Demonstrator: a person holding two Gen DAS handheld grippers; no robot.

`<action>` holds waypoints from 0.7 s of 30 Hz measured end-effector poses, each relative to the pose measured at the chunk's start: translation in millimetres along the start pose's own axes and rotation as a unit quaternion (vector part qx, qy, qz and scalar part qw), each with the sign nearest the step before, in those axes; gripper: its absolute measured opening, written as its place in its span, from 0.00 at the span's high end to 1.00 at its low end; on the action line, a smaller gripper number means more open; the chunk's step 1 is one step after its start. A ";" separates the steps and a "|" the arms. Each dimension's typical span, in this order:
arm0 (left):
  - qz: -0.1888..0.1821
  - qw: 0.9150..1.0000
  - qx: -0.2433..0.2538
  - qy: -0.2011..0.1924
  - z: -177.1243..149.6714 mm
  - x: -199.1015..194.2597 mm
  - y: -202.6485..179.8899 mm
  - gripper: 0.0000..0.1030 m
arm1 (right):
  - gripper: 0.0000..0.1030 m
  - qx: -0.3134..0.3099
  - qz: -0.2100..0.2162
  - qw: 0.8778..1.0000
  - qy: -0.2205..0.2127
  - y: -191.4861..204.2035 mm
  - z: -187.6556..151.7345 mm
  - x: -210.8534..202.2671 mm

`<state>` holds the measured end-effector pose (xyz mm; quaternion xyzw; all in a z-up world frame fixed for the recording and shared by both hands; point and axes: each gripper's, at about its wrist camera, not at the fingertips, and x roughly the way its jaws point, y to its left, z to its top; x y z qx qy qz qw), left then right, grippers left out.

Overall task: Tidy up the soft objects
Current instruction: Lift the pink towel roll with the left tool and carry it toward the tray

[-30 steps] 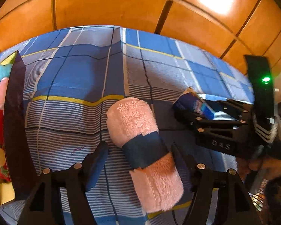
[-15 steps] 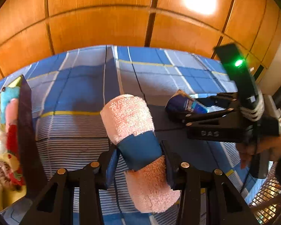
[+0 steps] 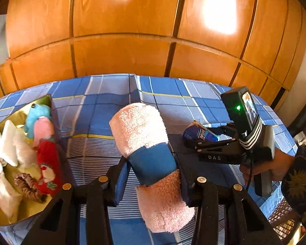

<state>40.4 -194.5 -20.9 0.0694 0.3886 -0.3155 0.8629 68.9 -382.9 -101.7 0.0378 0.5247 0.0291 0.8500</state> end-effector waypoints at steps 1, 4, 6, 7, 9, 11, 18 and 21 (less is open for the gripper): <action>0.001 1.000 0.000 -0.003 0.1 -3.0 0.7 0.57 | 0.41 -0.001 0.000 1.000 -0.001 0.1 0.0 0.0; 0.007 1.000 -0.002 -0.010 0.5 -11.9 4.8 0.58 | 0.41 -0.005 -0.003 1.000 -0.004 0.9 -0.5 -0.6; 0.010 1.000 -0.005 -0.016 0.4 -17.9 7.8 0.57 | 0.41 -0.007 -0.006 1.000 -0.006 1.5 -0.7 -0.8; 0.010 1.000 -0.006 -0.019 0.1 -20.5 9.3 0.57 | 0.41 -0.007 -0.007 1.000 -0.007 1.7 -0.9 -0.9; 0.012 1.000 -0.009 -0.026 -0.8 -25.7 13.0 0.57 | 0.41 -0.004 -0.006 1.000 -0.008 1.9 -1.3 -0.7; 0.013 0.999 -0.013 -0.027 -1.8 -28.4 16.9 0.57 | 0.41 0.000 -0.004 1.000 -0.011 1.0 -2.2 -0.8; 0.018 0.999 -0.027 -0.035 -4.6 -39.3 31.1 0.57 | 0.41 0.008 -0.004 1.000 -0.015 0.5 -2.3 -0.3; 0.025 0.999 -0.031 -0.037 -6.1 -42.9 37.0 0.57 | 0.41 0.009 -0.006 1.000 -0.016 0.5 -3.0 -0.6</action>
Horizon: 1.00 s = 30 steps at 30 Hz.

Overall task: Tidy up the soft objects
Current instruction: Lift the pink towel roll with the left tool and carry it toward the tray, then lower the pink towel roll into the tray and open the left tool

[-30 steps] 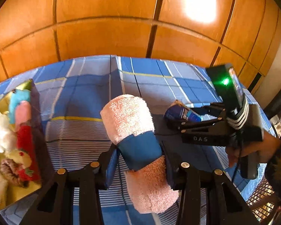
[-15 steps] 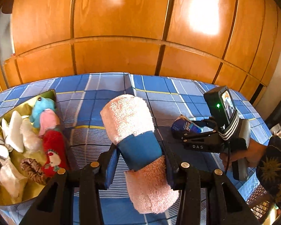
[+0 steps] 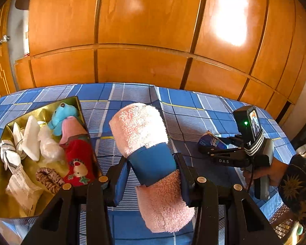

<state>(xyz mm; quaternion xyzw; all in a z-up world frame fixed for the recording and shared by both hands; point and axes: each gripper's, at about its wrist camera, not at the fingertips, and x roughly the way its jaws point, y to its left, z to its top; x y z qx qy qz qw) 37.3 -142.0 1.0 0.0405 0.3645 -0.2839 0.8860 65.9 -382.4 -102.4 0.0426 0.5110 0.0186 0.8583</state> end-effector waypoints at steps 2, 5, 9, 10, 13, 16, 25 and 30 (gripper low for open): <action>0.000 1.000 -0.004 -0.002 -0.2 -2.9 4.1 0.57 | 0.41 0.001 -0.001 1.000 -0.001 0.5 -0.2 0.3; 0.000 1.000 -0.008 -0.005 -0.1 -6.5 9.0 0.57 | 0.41 0.000 -0.004 1.000 -0.001 1.4 -0.3 0.7; 0.006 1.000 -0.016 -0.005 -1.0 -9.5 16.7 0.57 | 0.41 -0.005 -0.006 1.000 0.000 2.1 1.0 1.3; 0.008 1.000 -0.018 -0.005 -1.3 -9.6 17.5 0.57 | 0.41 -0.007 -0.008 1.000 0.001 2.6 1.4 1.4; 0.007 1.000 -0.022 -0.002 -2.1 -9.6 20.2 0.57 | 0.41 -0.010 -0.008 1.000 0.001 3.2 2.2 1.7; -0.009 0.999 -0.039 0.005 -2.5 -11.3 28.3 0.57 | 0.41 -0.012 -0.008 1.000 0.001 3.5 2.4 2.0; 0.030 0.991 -0.129 -0.019 -3.2 -56.9 118.7 0.57 | 0.41 -0.011 -0.011 1.000 0.003 5.1 2.5 1.1; 0.090 0.973 -0.212 -0.020 -25.2 -89.2 196.4 0.57 | 0.41 -0.011 -0.012 1.000 0.004 5.8 2.9 1.1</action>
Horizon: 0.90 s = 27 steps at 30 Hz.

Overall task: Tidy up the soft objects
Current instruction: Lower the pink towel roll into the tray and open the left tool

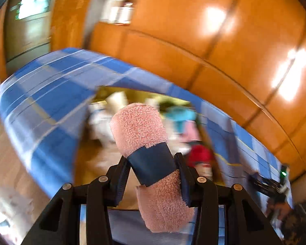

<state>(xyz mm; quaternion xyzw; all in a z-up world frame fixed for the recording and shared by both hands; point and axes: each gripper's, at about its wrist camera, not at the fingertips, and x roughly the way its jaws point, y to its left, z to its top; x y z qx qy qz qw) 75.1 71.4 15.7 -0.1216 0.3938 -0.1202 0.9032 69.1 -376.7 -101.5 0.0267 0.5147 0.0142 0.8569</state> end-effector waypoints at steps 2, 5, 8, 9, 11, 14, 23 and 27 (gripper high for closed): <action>0.024 0.999 -0.024 0.000 -1.0 -5.0 26.3 0.57 | 0.41 0.000 -0.002 1.000 0.001 0.6 0.2 -0.1; 0.044 0.998 -0.043 0.009 -8.0 -3.9 49.4 0.57 | 0.42 0.001 -0.003 1.000 0.002 0.9 0.4 0.1; 0.031 0.998 -0.047 0.021 -11.8 4.7 47.1 0.57 | 0.42 0.002 -0.005 1.000 0.003 1.6 1.0 0.7; 0.022 0.998 -0.044 0.025 -12.6 9.3 41.1 0.57 | 0.42 0.003 -0.006 1.000 0.003 1.8 1.4 1.0; 0.002 0.999 -0.037 0.030 -8.9 22.1 29.4 0.57 | 0.42 0.003 -0.008 1.000 0.004 2.3 2.0 1.4; -0.023 0.998 -0.035 0.044 -2.0 46.5 13.0 0.57 | 0.42 0.003 -0.009 1.000 0.005 2.6 2.1 1.4; 0.010 0.990 -0.058 0.126 -8.4 119.4 10.6 0.49 | 0.42 -0.003 -0.007 1.000 0.008 2.7 2.5 1.8; 0.053 0.992 -0.027 0.114 -10.6 113.7 14.0 0.42 | 0.42 -0.005 -0.004 1.000 0.009 2.3 2.4 1.5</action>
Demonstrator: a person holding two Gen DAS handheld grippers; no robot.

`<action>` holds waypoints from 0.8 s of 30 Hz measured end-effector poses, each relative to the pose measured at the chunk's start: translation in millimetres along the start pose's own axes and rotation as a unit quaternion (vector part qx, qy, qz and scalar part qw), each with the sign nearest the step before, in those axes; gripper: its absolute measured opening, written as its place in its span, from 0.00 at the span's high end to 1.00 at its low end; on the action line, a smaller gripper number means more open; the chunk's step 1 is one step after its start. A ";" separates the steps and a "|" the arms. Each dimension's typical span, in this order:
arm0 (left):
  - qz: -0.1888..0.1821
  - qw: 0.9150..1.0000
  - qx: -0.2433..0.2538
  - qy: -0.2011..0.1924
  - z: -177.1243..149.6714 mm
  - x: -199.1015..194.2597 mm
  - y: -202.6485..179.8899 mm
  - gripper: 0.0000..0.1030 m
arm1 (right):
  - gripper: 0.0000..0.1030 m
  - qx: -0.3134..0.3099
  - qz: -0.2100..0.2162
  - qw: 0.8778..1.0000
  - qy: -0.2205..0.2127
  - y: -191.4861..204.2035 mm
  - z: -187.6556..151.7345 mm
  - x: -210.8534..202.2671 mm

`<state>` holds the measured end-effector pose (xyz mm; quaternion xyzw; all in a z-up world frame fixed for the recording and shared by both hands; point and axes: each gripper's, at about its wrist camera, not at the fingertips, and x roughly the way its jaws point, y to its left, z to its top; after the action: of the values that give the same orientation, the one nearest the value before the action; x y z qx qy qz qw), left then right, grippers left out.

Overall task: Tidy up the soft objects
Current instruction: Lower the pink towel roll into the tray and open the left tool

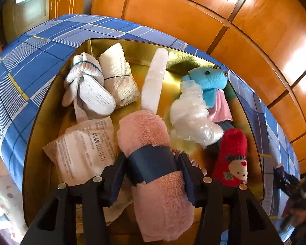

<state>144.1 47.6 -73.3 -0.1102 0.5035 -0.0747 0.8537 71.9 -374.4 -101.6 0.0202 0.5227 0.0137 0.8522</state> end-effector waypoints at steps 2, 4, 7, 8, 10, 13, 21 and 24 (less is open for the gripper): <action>0.000 1.000 0.008 0.000 -1.1 -2.3 1.6 0.30 | 0.42 0.000 -0.001 1.000 0.000 0.3 0.6 0.2; 0.005 1.000 0.020 -0.001 -4.1 -3.8 -1.9 0.23 | 0.42 -0.001 -0.003 1.000 0.001 0.9 0.7 0.2; 0.026 0.998 0.048 -0.016 -10.5 -8.2 -12.4 0.23 | 0.42 -0.003 -0.006 1.000 0.001 2.6 1.5 1.0; 0.038 0.997 0.061 -0.024 -12.5 -8.3 -17.5 0.23 | 0.42 -0.003 -0.007 1.000 0.001 2.9 1.4 1.1; 0.057 0.995 0.077 -0.037 -16.8 -10.6 -23.0 0.21 | 0.42 -0.004 -0.008 1.000 0.000 3.4 1.2 1.4; 0.082 0.990 0.092 -0.070 -21.5 -20.0 -27.8 0.18 | 0.42 -0.005 -0.008 1.000 -0.001 3.7 1.3 1.6; 0.099 0.982 0.100 -0.128 -31.6 -53.9 -30.9 0.15 | 0.47 -0.012 -0.009 1.000 -0.003 4.9 0.1 -0.3; 0.087 0.982 0.096 -0.138 -34.5 -64.2 -33.5 0.15 | 0.47 -0.013 -0.011 1.000 -0.002 5.2 0.1 -0.2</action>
<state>82.4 26.7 -26.5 0.0071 0.3791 -0.0324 0.9248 71.8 -369.2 -101.1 0.0036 0.5208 0.0105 0.8536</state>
